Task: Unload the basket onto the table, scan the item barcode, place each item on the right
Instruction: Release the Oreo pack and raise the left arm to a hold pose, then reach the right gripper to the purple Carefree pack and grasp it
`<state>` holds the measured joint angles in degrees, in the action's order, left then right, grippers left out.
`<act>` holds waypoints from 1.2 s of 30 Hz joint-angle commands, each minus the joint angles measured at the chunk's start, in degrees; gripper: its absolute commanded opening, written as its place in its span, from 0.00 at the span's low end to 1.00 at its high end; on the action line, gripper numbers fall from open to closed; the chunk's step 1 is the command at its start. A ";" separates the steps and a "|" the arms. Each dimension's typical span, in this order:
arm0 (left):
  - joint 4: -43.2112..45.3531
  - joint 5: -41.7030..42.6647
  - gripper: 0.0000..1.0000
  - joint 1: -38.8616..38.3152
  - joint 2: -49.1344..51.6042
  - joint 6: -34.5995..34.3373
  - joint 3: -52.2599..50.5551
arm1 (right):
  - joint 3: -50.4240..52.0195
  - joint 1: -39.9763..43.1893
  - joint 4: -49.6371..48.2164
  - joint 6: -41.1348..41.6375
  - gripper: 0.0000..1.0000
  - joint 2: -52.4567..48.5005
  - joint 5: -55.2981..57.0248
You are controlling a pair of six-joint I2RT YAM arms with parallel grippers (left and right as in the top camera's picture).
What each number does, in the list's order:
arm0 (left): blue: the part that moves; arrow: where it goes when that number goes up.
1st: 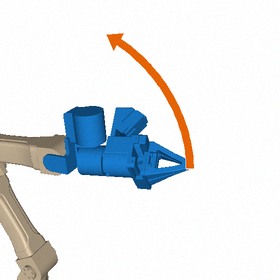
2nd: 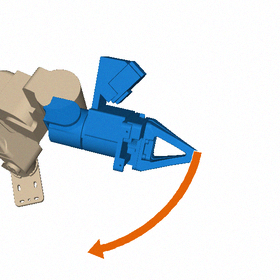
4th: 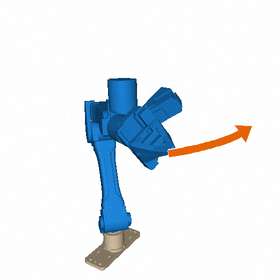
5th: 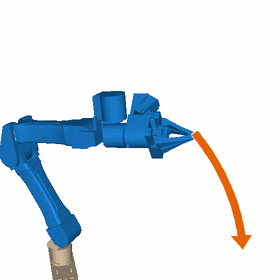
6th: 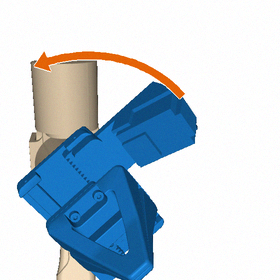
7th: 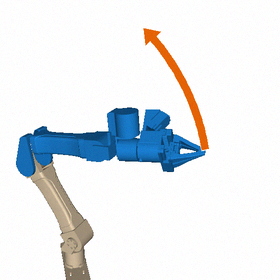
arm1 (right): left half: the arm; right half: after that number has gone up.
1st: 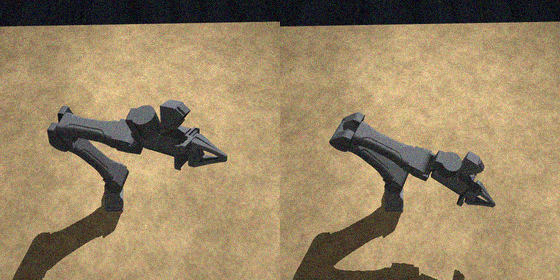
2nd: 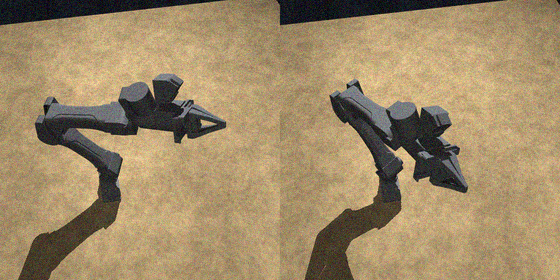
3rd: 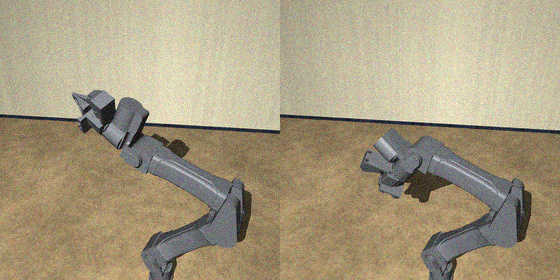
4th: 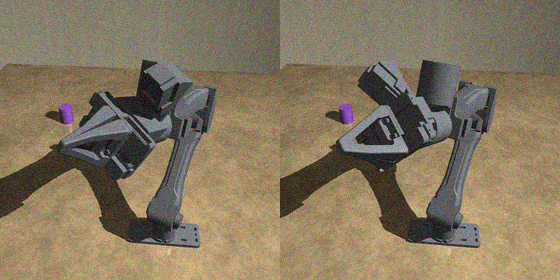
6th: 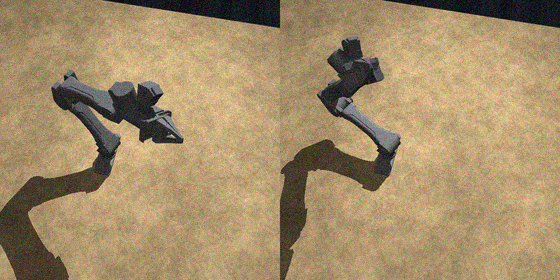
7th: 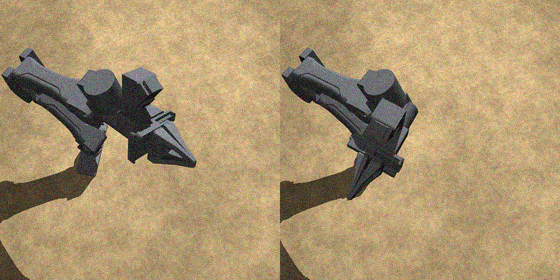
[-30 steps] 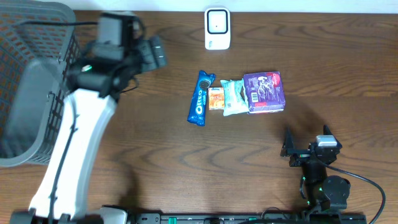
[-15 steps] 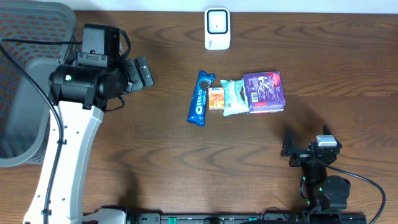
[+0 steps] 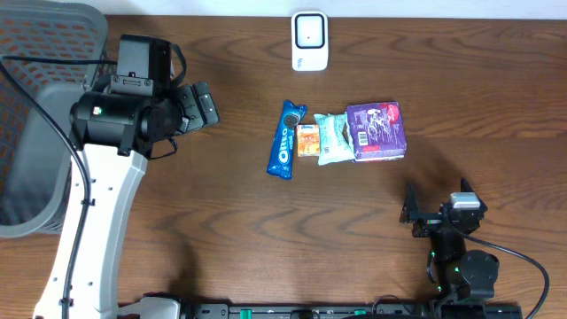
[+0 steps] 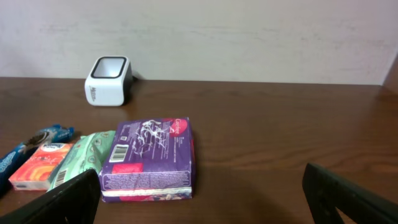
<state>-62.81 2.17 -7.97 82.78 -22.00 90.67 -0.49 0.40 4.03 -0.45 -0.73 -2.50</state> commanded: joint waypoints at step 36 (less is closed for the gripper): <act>-0.17 -0.74 0.98 0.28 -0.04 0.98 0.20 | -5.97 0.61 -16.92 20.26 0.99 -3.89 -13.07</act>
<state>-62.81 2.17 -7.97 82.78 -22.00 90.67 -2.33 0.43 -15.40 19.70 -1.74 -19.86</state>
